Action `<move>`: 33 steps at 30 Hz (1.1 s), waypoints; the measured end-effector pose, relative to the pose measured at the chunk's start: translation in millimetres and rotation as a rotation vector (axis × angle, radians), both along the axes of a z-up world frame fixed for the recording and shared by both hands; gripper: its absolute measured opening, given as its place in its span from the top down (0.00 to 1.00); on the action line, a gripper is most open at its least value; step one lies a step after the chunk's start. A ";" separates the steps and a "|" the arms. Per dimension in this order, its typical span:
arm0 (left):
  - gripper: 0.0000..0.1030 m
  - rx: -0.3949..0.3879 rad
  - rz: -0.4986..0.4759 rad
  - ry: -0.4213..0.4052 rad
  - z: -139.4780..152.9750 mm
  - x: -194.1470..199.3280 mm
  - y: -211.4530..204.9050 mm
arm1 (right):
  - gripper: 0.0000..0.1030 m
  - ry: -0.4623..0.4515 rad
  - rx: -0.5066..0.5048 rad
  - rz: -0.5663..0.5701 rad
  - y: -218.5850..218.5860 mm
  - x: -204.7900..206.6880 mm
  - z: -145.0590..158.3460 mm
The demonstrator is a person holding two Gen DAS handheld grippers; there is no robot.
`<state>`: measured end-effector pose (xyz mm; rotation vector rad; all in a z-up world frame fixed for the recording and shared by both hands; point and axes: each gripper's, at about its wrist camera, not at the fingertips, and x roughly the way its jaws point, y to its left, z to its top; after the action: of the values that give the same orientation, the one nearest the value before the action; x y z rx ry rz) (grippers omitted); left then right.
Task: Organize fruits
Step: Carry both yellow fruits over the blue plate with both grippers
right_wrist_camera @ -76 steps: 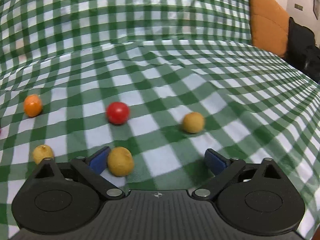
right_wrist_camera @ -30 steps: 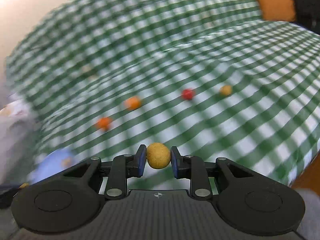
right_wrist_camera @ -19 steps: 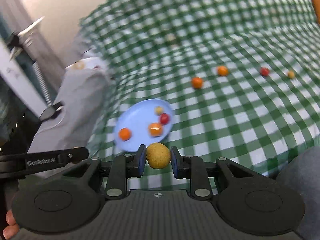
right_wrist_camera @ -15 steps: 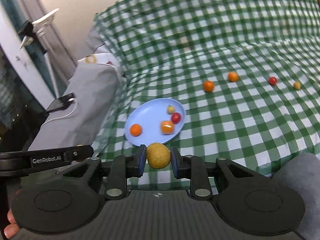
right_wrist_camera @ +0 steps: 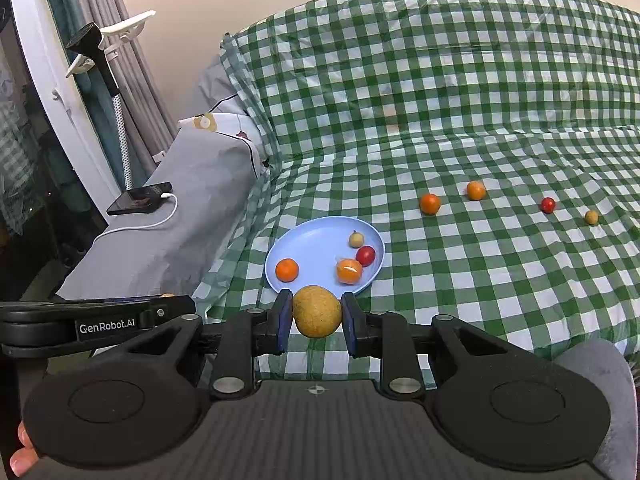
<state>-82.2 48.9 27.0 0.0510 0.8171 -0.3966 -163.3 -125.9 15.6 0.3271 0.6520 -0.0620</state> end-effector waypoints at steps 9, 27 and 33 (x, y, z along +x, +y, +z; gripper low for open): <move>0.74 -0.005 0.009 0.003 -1.0 3.5 1.2 | 0.74 -0.003 -0.008 0.007 2.0 1.9 -0.5; 0.74 -0.007 0.022 0.015 -7.5 13.1 3.9 | 0.74 0.012 -0.027 0.016 5.5 10.8 -5.2; 0.74 -0.008 0.031 0.022 -10.2 17.9 6.7 | 0.74 0.027 -0.028 0.020 5.5 15.6 -8.6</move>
<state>-64.2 55.6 16.8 0.0267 0.8375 -0.3716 -147.7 -120.4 7.0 0.2927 0.6800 -0.0561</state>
